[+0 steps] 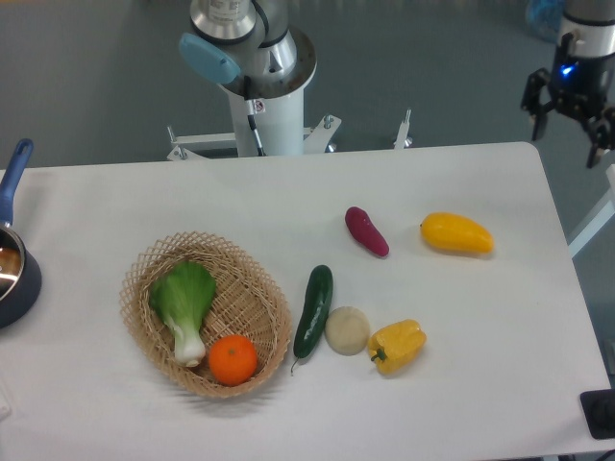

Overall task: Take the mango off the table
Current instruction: 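Lower the open gripper toward the yellow mango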

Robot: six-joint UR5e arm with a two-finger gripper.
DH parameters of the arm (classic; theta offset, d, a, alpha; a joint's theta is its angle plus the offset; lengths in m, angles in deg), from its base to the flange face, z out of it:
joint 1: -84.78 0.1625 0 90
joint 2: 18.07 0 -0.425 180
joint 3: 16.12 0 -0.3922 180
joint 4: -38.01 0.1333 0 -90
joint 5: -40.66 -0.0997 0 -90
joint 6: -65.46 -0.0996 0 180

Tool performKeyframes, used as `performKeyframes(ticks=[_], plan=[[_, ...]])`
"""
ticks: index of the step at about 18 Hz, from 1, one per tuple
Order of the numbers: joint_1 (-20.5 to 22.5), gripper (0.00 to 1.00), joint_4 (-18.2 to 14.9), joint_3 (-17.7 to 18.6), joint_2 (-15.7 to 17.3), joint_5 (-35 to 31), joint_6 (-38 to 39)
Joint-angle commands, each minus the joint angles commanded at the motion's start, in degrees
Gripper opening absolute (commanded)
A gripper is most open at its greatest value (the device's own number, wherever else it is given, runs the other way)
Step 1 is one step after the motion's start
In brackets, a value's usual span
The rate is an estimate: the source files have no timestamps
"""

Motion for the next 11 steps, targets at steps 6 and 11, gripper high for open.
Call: performKeyframes(ticks=[6,11], plan=[[-0.44,1.00,5.70,5.62,-0.88,-0.53,-8.33],[-2.02,1.00,8.79,7.66,-4.38,-1.14,-17.47]])
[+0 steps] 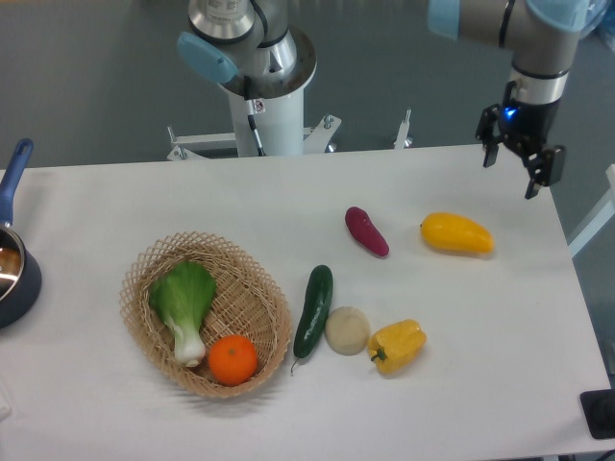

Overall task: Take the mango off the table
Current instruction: 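Lower the open gripper toward the yellow mango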

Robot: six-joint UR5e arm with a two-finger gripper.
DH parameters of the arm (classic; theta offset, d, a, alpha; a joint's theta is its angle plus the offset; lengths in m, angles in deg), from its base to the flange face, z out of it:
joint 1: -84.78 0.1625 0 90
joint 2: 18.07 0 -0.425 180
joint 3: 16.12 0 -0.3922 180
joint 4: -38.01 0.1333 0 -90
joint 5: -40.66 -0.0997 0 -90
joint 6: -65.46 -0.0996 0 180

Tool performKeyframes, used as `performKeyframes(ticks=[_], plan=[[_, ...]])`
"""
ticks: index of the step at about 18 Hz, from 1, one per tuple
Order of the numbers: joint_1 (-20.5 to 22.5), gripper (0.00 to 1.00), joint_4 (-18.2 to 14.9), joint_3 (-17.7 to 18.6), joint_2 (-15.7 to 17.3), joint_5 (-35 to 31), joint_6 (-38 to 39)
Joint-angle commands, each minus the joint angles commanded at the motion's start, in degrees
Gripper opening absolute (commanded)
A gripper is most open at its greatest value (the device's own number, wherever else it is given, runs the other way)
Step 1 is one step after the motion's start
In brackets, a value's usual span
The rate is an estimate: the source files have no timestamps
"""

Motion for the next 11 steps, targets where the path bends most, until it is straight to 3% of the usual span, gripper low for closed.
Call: performKeyframes(ticks=[3,11], plan=[[-0.71,1.00,0.09,0.71,-1.76,-4.99,-3.88],[-4.22,1.00,0.26,0.35,-5.72,-5.62,-3.10]])
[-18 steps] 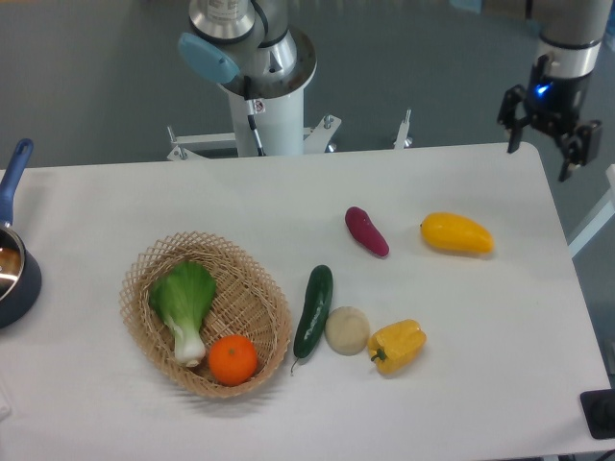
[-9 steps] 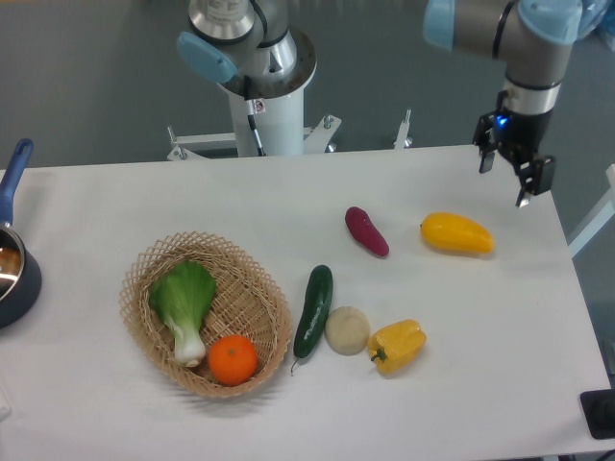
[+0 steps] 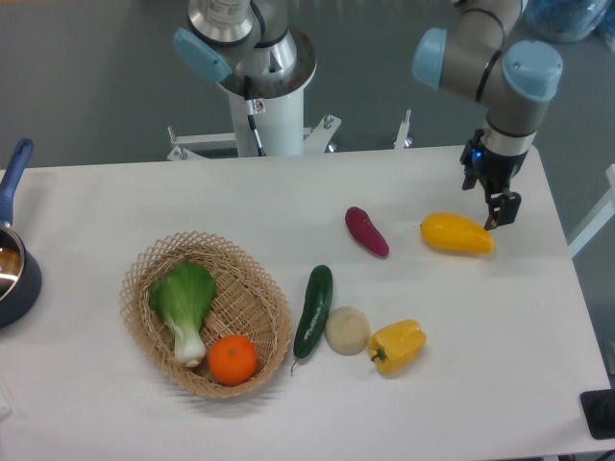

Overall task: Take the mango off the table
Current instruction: 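Lower the open gripper toward the yellow mango, then close the gripper around the yellow mango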

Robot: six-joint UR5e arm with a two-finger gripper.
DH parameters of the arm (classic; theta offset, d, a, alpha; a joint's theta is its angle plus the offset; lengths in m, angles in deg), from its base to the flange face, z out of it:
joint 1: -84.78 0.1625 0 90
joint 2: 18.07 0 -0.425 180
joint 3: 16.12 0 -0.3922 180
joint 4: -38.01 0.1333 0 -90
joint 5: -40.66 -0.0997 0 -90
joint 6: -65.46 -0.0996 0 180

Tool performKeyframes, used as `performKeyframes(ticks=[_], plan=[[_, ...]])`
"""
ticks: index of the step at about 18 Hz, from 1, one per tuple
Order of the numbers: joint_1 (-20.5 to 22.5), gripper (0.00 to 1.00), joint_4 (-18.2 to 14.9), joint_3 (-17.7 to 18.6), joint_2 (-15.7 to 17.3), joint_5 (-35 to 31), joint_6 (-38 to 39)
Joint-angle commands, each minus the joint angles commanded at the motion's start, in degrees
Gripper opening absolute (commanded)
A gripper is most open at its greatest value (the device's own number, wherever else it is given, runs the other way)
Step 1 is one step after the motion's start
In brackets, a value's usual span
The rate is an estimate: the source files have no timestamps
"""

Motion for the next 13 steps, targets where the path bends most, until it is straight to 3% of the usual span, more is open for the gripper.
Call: performKeyframes(ticks=[13], plan=[[-1.59,1.00,1.58,0.97,-1.41,-3.42,0.79]])
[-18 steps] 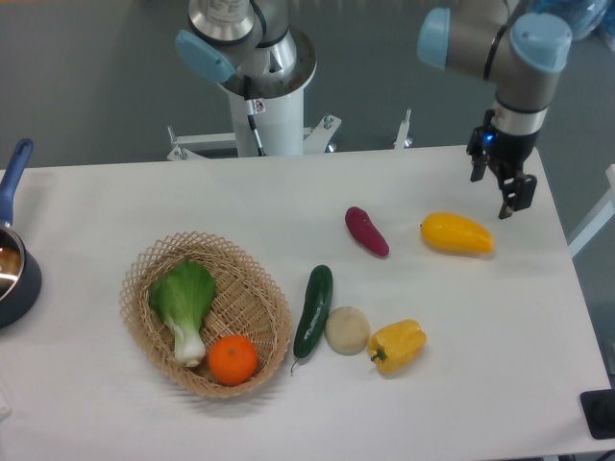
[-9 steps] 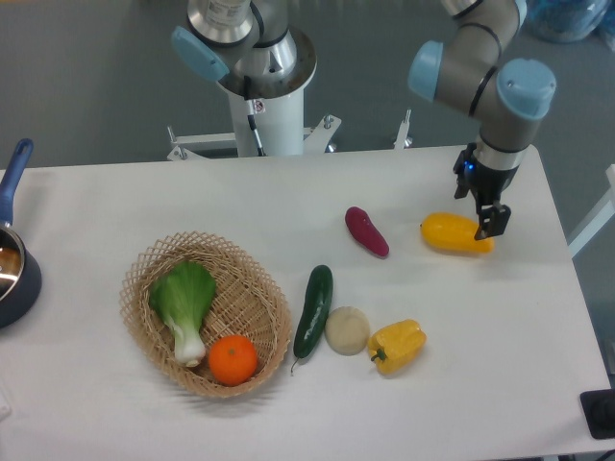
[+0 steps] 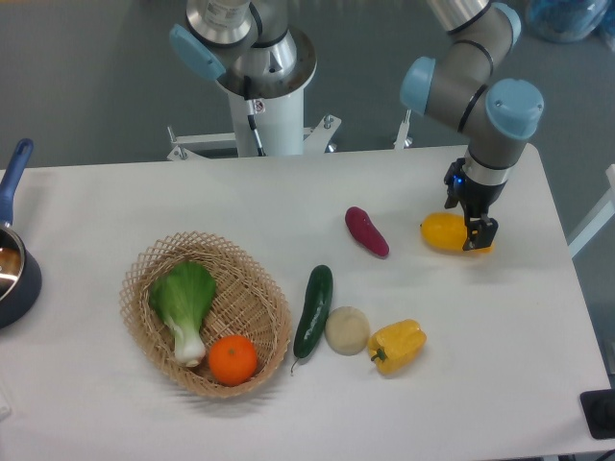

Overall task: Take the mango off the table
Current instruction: 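Close the gripper around the yellow mango, then lift the held mango up off the table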

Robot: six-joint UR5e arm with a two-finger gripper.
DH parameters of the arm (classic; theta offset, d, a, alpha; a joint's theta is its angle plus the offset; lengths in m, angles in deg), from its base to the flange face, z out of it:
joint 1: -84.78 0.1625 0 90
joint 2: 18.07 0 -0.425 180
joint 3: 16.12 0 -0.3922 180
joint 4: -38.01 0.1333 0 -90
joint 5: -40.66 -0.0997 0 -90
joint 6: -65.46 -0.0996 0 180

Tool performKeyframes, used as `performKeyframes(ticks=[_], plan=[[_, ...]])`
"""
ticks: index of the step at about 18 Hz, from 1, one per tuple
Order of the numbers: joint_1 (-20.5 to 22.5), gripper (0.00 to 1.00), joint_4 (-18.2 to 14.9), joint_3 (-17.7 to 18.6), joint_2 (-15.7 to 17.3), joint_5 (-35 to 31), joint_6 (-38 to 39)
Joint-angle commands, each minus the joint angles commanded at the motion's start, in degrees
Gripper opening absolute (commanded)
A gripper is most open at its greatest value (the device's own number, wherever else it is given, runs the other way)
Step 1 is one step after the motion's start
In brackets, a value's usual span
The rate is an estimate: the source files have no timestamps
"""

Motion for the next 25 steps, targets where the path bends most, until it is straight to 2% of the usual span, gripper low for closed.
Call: performKeyframes(ticks=[3,12,14,15,17,18,24,25], plan=[[-1.23,1.00,0.44,0.09,-0.79,-1.41,0.44],[-1.14,1.00,1.14,1.23,-0.79,-1.15,1.76],[-1.23,0.90,1.23,1.23,-0.79,-1.06,3.68],[-1.32,0.81,1.32,1.23,-0.79,-1.06,5.26],[-1.32,0.50,1.32,1.14,-0.70,-1.06,6.59],[-1.32,0.39,1.32,1.14,-0.62,-1.06,6.77],[-0.80,0.34,1.06,0.18,0.09,1.74,8.61],[-0.53,0.29,0.71,-0.08,0.17,3.06,9.14]])
